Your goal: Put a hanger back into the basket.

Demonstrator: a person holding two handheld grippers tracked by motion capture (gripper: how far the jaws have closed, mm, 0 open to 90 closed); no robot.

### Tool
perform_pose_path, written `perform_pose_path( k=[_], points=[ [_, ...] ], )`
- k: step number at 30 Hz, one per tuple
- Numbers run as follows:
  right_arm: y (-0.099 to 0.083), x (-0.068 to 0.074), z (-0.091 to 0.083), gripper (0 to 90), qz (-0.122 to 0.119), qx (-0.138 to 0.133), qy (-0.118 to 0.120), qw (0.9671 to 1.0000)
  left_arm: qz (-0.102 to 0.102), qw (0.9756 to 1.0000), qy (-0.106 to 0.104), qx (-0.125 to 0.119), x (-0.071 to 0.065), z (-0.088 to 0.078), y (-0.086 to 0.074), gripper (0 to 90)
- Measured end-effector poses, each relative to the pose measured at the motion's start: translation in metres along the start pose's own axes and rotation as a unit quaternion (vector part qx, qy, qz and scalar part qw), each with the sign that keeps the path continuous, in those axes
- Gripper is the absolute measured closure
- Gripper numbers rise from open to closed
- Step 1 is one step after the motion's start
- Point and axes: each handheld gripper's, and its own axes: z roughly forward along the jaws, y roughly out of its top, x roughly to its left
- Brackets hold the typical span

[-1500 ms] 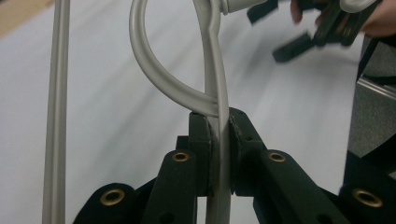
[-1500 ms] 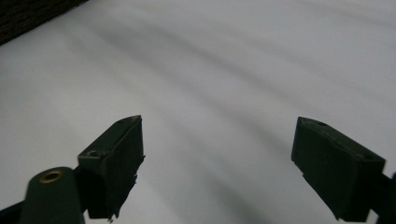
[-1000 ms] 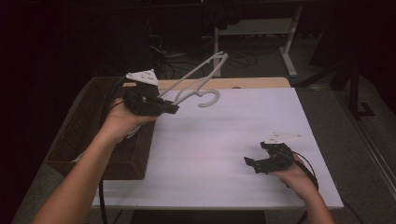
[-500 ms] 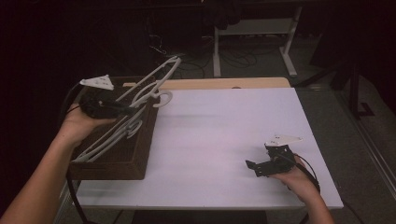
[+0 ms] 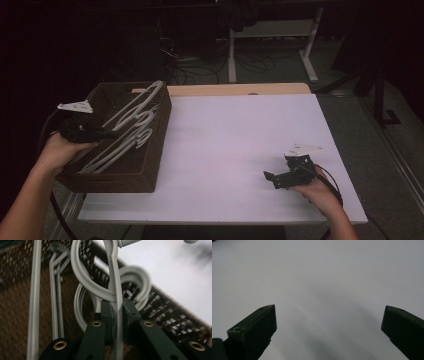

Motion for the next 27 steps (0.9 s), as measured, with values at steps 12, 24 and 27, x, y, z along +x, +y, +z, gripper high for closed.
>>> perform_pose_path(
  k=[12,24,27],
  points=[
    [0.001,0.000,-0.002,0.0,0.000,-0.005,0.000,1.0000,-0.028,0.9993,0.021,-0.011,0.013,0.002,-0.016,54.7],
    [0.016,0.001,-0.017,0.0,-0.006,-0.029,0.015,0.9994,-0.026,0.9934,-0.025,-0.109,-0.030,0.004,0.004,25.0],
    [0.025,0.001,-0.025,0.0,-0.003,-0.045,0.022,0.9987,-0.014,0.9917,-0.038,-0.122,-0.048,0.011,0.011,20.9]
  ],
)
